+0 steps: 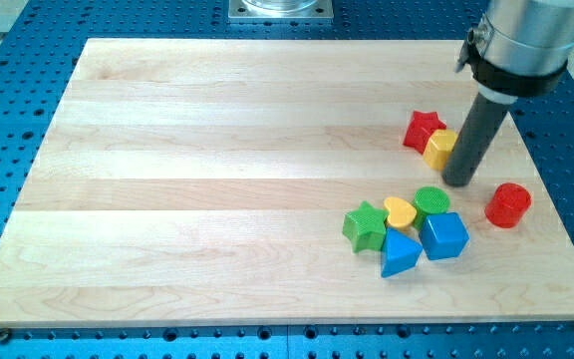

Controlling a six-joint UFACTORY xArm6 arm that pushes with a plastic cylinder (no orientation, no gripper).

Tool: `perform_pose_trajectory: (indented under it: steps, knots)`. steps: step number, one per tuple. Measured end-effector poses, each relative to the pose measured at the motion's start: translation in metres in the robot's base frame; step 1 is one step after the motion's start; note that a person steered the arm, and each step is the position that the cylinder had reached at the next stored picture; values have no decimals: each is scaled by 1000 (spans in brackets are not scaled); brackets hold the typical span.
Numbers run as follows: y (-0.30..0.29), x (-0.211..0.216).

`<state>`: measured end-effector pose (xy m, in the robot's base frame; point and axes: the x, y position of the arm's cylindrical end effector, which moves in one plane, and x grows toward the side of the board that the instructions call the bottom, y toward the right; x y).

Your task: Push the red star left beside the hexagon

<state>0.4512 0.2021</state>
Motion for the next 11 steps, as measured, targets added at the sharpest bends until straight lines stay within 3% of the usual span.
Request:
perform_pose_trajectory:
  steps: [1,2,4,5,6,8,9,11]
  knots:
    - [0,-6]
    - [36,2]
    - [49,-46]
    - [49,-18]
    - [49,-26]
    - [41,-94]
    - [3,-102]
    - [-120,-52]
